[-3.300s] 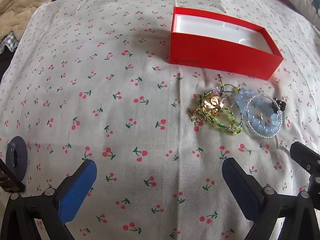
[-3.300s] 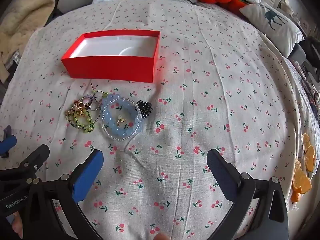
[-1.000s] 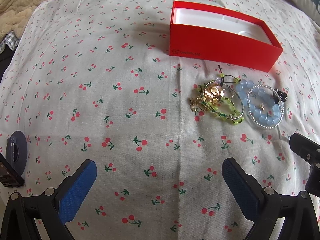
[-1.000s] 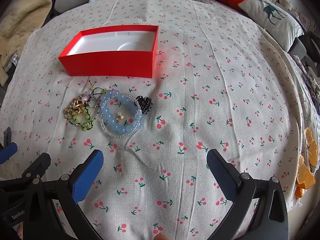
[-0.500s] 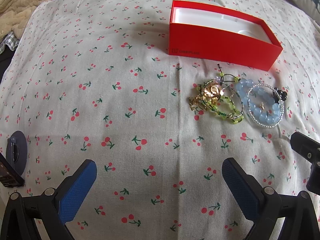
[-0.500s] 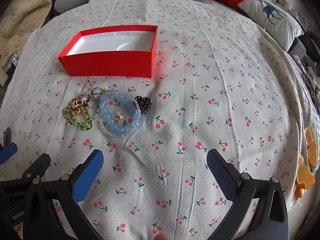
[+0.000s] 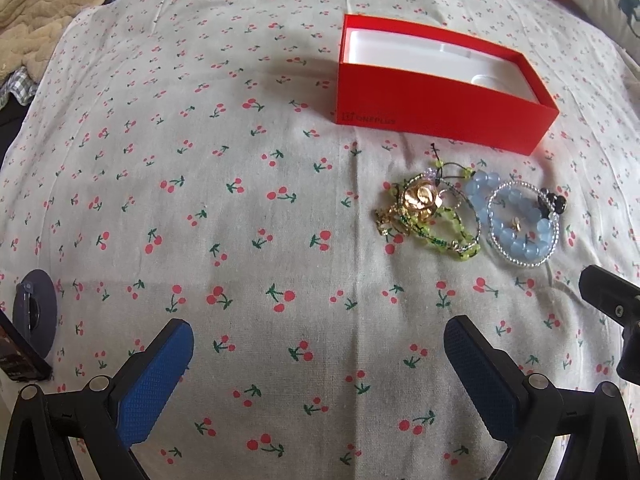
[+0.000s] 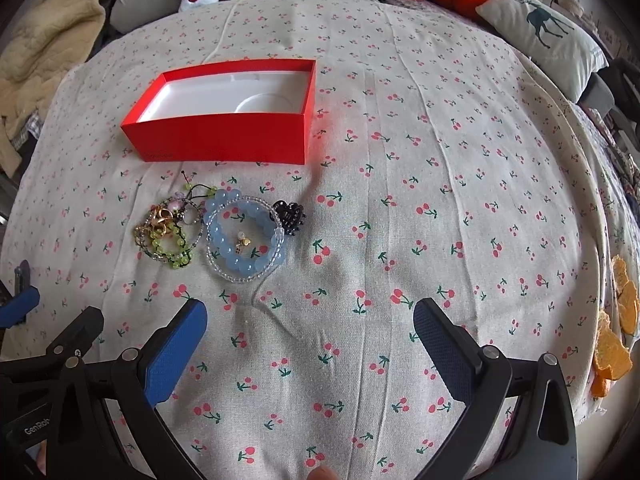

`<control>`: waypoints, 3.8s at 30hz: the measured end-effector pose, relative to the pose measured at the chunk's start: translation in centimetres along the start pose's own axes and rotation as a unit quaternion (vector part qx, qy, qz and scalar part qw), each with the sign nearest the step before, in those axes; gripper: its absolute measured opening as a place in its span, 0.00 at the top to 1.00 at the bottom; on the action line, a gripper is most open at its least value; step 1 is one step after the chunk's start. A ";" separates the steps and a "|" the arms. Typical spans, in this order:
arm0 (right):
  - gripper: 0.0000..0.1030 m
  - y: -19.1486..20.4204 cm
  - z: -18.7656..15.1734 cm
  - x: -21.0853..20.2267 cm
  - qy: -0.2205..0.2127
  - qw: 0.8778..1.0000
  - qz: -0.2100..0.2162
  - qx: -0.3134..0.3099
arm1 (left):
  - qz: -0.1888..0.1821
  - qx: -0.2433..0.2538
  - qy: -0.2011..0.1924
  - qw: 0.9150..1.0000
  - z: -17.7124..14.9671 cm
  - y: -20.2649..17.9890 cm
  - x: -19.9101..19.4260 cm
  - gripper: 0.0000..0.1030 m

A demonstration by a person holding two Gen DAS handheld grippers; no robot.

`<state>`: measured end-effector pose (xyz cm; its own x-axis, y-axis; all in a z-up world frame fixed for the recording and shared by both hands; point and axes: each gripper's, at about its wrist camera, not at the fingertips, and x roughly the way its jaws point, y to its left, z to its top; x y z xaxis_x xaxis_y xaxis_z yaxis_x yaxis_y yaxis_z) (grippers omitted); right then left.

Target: Organize jewelry

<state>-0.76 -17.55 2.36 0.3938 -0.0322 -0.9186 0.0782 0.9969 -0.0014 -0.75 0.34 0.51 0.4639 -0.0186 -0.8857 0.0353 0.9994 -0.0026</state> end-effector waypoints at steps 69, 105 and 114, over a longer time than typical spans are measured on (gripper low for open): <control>0.89 -3.5 4.1 7.0 0.105 0.970 0.206 0.080 | -0.221 -0.120 0.102 0.963 4.8 0.3 7.7 1.00; 0.94 -1.2 7.7 -2.6 -0.055 0.967 0.236 0.073 | -0.247 -0.089 -0.046 0.964 8.8 2.6 -2.0 1.00; 0.94 0.0 11.2 -1.7 -0.089 0.960 0.244 0.104 | -0.310 -0.122 -0.067 0.941 12.9 1.5 0.4 1.00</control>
<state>8.83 -18.30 8.34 0.5782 0.4057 -0.7079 0.0179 0.8611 0.5082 10.86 1.42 6.13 0.5292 -0.5868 -0.6129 0.1383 0.7723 -0.6200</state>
